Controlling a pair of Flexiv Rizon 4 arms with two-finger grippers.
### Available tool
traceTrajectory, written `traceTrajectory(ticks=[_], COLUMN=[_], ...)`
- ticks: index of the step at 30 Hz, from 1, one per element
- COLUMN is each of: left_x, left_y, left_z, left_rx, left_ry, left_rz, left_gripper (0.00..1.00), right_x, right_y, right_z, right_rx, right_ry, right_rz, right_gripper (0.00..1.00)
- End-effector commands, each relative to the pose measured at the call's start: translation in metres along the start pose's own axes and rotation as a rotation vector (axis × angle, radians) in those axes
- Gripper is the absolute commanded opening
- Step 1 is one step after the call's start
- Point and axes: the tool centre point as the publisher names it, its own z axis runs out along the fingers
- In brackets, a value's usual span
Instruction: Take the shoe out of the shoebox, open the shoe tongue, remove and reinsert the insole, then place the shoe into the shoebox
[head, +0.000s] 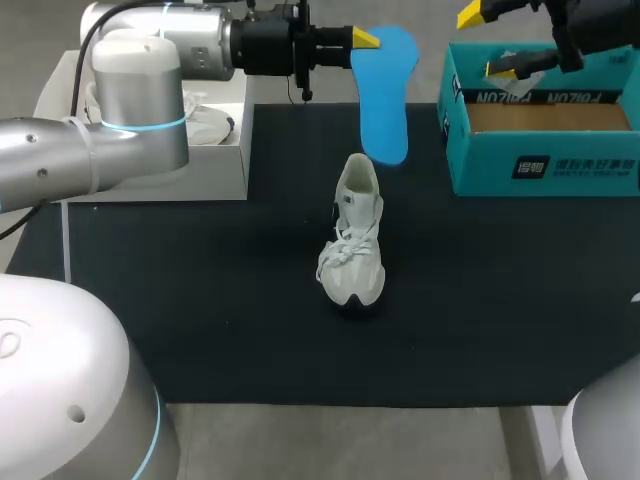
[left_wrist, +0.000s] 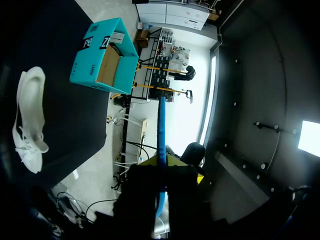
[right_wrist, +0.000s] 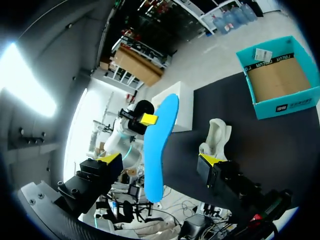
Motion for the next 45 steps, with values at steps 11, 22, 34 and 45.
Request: traceTrajectory(ticks=[11,22,34,45], left_x=[0.000,0.000,0.000,-0.004], left_y=[0.000,0.000,0.000,0.003], left_z=[0.000,0.000,0.000,-0.003], left_rx=[0.002,0.002,0.002,0.108], left_ry=[-0.002,-0.002,-0.002,-0.055], left_rz=[0.000,0.000,0.000,0.592], left_gripper=[0.00,0.00,0.00,0.00], right_x=[-0.022,-0.037,-0.040,-0.040], right_y=[0.010,0.011,0.012,0.012], right_z=[0.011,0.011,0.014,0.014], right_rx=[0.081,0.093,0.119,0.119], right_ry=[0.307,0.349,0.345,0.345], right_rz=[0.054,0.095,0.119,0.119], right_gripper=[1.00,1.00,1.00,1.00])
